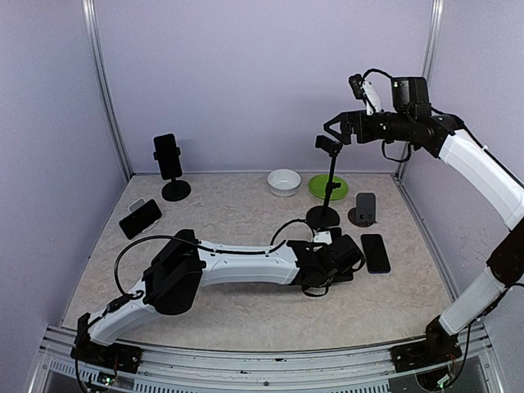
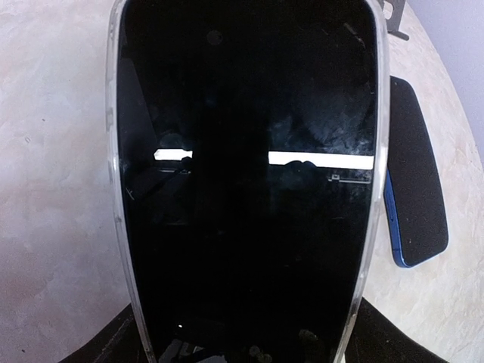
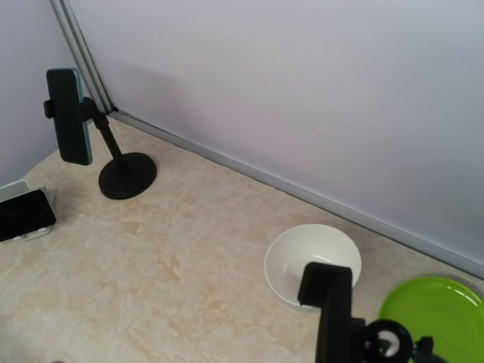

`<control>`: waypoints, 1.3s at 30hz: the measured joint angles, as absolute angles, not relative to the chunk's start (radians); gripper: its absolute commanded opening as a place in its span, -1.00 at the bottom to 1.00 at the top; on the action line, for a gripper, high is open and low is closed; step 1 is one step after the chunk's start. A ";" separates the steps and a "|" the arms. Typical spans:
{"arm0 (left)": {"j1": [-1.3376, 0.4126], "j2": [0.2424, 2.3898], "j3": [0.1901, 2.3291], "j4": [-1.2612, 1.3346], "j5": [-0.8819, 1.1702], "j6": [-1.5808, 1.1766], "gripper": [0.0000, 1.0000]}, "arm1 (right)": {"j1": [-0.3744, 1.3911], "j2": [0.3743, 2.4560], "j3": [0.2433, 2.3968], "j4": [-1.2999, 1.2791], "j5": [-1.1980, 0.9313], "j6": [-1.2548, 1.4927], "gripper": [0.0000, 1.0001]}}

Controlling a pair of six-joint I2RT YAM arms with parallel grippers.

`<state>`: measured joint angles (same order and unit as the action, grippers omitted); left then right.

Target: Remove the phone from the phone stand

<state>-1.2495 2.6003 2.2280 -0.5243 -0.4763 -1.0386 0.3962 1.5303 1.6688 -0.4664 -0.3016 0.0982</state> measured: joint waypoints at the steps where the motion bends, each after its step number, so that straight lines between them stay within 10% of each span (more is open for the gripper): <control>1: -1.248 2.600 2.228 -0.520 -0.476 -1.034 0.89 | 0.396 1.530 1.669 -0.466 -0.302 0.098 0.98; 16: -1.200 2.547 2.170 -0.417 -0.495 -0.977 0.98 | 0.396 1.543 1.715 -0.482 -0.310 0.094 1.00; 39: -0.979 1.866 1.667 -0.436 -0.580 -0.814 0.98 | 0.382 1.549 1.757 -0.498 -0.324 0.076 1.00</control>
<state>-0.9787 1.8660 1.6669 -0.4358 -0.5800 -0.8139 0.3824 1.5490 1.7569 -0.4976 -0.3244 0.0761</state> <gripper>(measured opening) 0.988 0.999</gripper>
